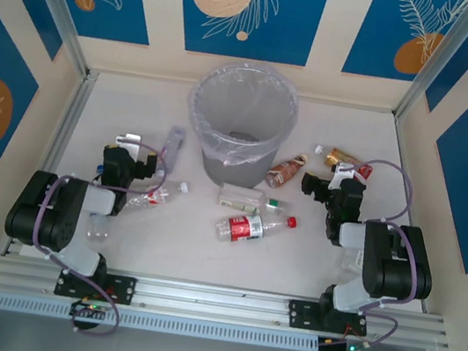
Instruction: Put the plastic bottles in the bin
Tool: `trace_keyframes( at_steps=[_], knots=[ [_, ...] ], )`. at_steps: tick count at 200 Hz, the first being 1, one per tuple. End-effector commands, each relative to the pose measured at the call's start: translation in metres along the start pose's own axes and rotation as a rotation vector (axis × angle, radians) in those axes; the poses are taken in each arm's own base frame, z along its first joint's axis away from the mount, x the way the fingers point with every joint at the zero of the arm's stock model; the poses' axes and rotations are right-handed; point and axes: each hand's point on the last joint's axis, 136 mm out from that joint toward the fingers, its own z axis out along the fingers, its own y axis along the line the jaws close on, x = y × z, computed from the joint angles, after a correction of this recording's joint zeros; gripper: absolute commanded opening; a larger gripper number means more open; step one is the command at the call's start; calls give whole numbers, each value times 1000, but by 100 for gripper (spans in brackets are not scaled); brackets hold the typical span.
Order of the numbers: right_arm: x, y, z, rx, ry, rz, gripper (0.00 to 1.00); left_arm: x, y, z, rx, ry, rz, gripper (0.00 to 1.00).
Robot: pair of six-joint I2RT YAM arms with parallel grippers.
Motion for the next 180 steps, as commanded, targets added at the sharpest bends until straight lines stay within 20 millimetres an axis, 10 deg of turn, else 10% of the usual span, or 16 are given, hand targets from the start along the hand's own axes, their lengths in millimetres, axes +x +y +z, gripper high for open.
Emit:
trace_keyframes(
  at_steps=[1, 180],
  knots=[
    [-15, 3, 2, -17, -47, -26, 99, -8, 1, -2, -9, -35, -19, 99],
    [-15, 3, 2, -22, -47, -25, 99, -8, 1, -2, -6, -39, -18, 99]
  ],
)
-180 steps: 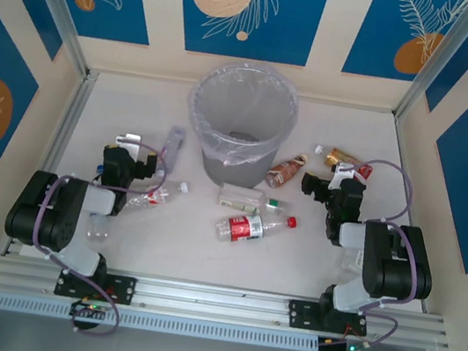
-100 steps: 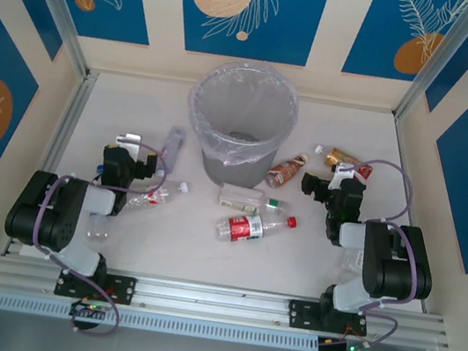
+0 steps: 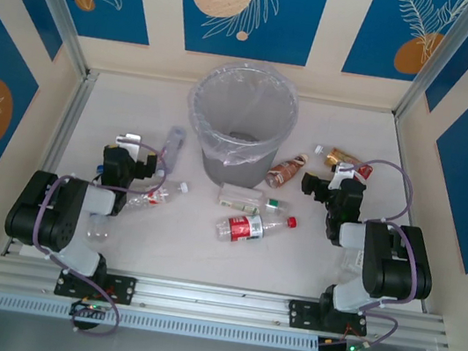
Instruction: Put the plastic bottles in the bin
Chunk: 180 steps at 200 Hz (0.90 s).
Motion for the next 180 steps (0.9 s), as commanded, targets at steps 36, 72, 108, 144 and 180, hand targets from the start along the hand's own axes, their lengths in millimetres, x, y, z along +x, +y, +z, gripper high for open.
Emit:
trace_keyframes(
  at_steps=[36, 72, 108, 144, 180],
  knots=[
    [-16, 11, 2, -67, -37, -40, 99, -13, -5, -2, 26, -31, -2, 99],
    [-27, 15, -5, -61, -25, -52, 99, -35, 8, -18, -24, -34, -20, 99],
    [-47, 19, -19, -50, -33, -60, 99, -63, 22, -42, -73, -35, -104, 99],
    [-72, 20, -40, -28, -13, 69, 99, -76, 39, -66, -156, 45, -327, 99],
    [-83, 24, -61, -31, 1, 182, 99, -68, 55, -94, -278, 197, -491, 99]
  ],
)
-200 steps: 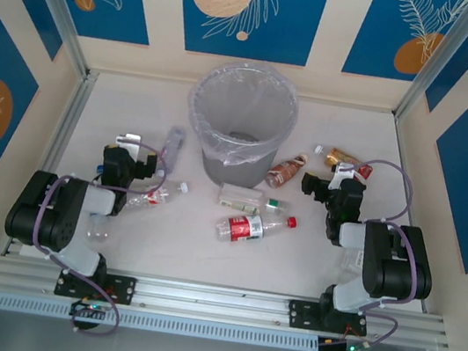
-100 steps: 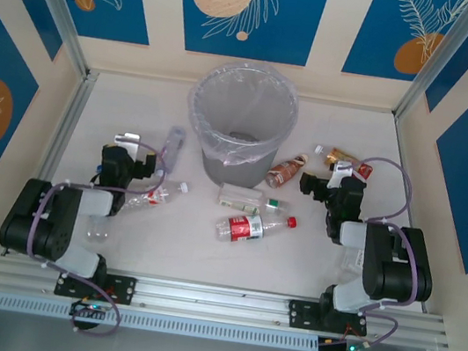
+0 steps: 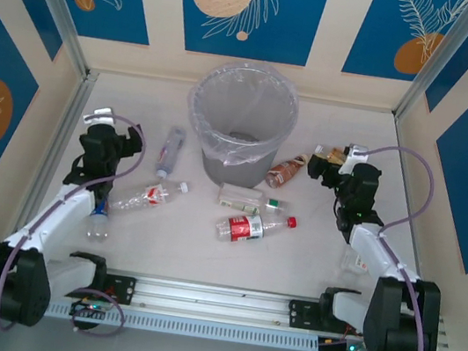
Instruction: Put the plastic bottles in the bin
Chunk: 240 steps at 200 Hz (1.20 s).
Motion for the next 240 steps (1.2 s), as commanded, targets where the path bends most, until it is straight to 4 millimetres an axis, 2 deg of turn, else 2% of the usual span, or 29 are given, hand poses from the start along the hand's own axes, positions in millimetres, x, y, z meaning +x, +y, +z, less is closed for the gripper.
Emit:
trace_keyframes(
  at_steps=[1, 25, 39, 52, 62, 86, 109, 142, 160, 185, 211, 227, 240],
  knots=[
    [6, 0, -13, 21, 60, 107, 99, 23, 27, -19, -167, 185, -126, 99],
    [11, -5, -23, 59, 83, 177, 99, 35, 39, -38, -249, 301, -169, 99],
    [14, -6, -27, 63, 91, 190, 100, 44, 45, -45, -279, 355, -138, 99],
    [17, -6, -29, 63, 90, 194, 99, 53, 59, -48, -333, 390, -97, 99],
    [17, -8, -31, 72, 85, 197, 99, 63, 71, -49, -364, 443, -139, 99],
    [15, -14, -33, 108, 87, 198, 100, 82, 80, -41, -319, 547, -232, 99],
    [14, -20, -34, 137, 84, 198, 99, 92, 85, -32, -303, 612, -198, 99],
    [12, -25, -33, 150, 61, 220, 100, 83, 102, -11, -363, 652, -46, 99],
    [5, -27, -31, 151, 46, 210, 99, 83, 100, -1, -358, 728, 10, 99],
    [0, -33, -31, 186, 47, 171, 99, 103, 82, 6, -266, 855, 16, 99],
    [0, -38, -34, 192, 19, 170, 99, 103, 87, 15, -293, 907, 75, 99],
    [-1, -38, -34, 180, 20, 171, 99, 107, 79, 23, -242, 961, 90, 93],
    [-1, -37, -34, 173, 23, 169, 100, 111, 82, 26, -259, 1001, 111, 89]
  ],
)
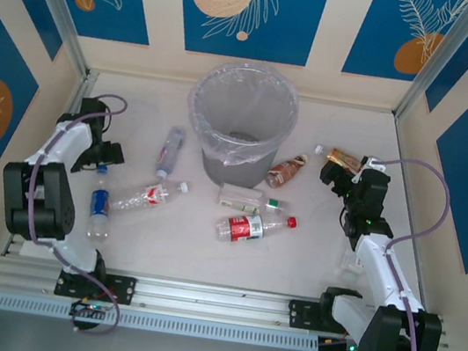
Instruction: Put the plastic bottles in the bin
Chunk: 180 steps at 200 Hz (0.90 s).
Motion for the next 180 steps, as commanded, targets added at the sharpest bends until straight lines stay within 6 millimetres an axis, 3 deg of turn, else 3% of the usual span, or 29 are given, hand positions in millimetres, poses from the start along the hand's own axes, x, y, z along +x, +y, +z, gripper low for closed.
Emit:
trace_keyframes(
  at_steps=[1, 61, 104, 180],
  knots=[
    [-13, 3, -4, -18, -47, -20, 100, 5, -3, 3, 0, 93, 75, 89],
    [-11, 1, -6, -18, -43, -24, 99, 13, -1, 37, -65, 188, 114, 61],
    [-7, -2, -5, -13, -36, -11, 100, 13, 1, 48, -122, 191, 147, 46],
    [-1, -3, -4, -15, -10, 1, 100, 3, -3, 42, -123, 140, 163, 29]
  ],
)
